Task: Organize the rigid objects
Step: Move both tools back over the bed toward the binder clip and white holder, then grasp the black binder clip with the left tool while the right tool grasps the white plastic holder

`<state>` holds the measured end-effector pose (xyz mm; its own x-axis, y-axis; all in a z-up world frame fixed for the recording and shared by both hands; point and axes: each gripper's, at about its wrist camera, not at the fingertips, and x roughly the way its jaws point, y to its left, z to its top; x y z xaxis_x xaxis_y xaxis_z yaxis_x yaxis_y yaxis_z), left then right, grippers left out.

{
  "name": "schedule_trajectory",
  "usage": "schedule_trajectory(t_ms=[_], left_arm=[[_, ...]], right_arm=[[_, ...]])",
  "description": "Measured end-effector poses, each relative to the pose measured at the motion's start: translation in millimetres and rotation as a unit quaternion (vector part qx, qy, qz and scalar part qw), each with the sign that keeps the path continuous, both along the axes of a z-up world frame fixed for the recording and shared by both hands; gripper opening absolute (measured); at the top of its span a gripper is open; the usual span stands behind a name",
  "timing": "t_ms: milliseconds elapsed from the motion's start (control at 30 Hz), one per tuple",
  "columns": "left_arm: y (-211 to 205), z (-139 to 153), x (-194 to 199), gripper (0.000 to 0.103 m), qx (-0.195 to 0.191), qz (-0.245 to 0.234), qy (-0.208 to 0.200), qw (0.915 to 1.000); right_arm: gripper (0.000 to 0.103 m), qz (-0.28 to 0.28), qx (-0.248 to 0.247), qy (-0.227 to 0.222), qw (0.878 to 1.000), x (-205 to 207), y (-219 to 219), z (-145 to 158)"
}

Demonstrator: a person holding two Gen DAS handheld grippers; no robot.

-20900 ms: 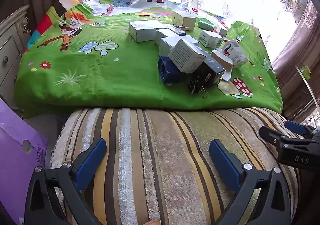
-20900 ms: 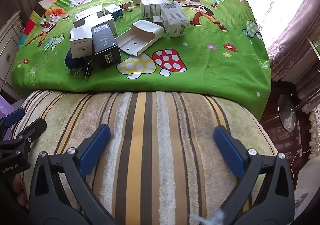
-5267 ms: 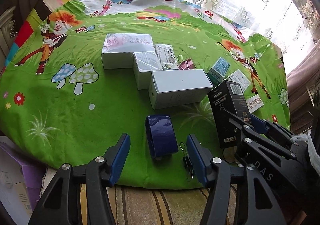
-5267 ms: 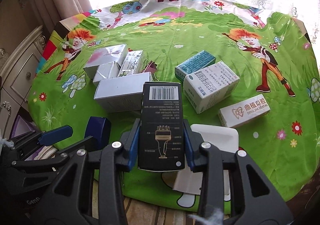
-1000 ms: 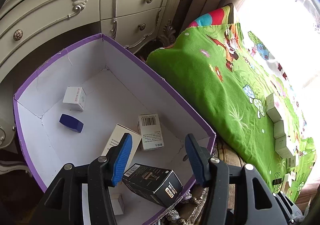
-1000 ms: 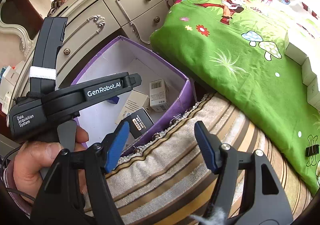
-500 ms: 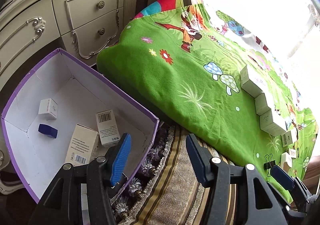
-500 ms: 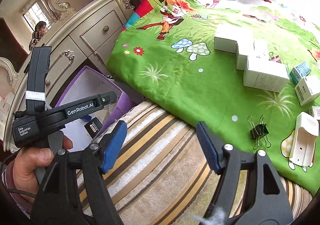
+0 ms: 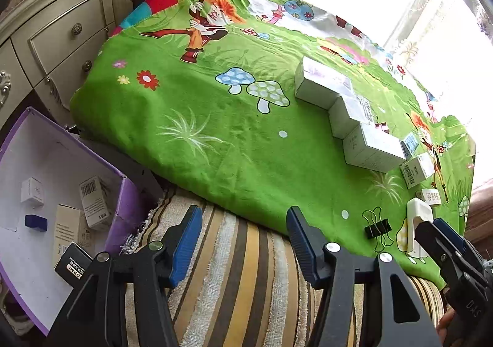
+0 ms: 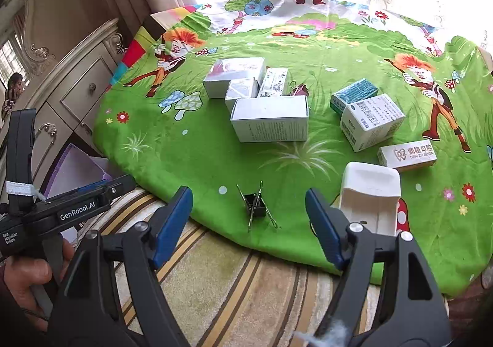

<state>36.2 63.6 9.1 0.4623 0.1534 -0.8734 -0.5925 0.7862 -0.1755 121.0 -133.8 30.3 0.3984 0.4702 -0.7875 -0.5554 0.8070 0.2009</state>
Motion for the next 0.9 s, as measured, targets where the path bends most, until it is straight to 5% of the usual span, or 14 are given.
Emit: schedule_trajectory(t_ms=[367, 900], left_arm=[[-46, -4, 43, 0.058, -0.017, -0.079, 0.005, 0.9967], [-107, -17, 84, 0.056, -0.049, -0.185, 0.020, 0.9812]], right_arm=[[0.082, -0.076, -0.040, -0.004, 0.996, 29, -49, -11], [0.082, -0.093, -0.062, 0.052, 0.992, 56, -62, -46]])
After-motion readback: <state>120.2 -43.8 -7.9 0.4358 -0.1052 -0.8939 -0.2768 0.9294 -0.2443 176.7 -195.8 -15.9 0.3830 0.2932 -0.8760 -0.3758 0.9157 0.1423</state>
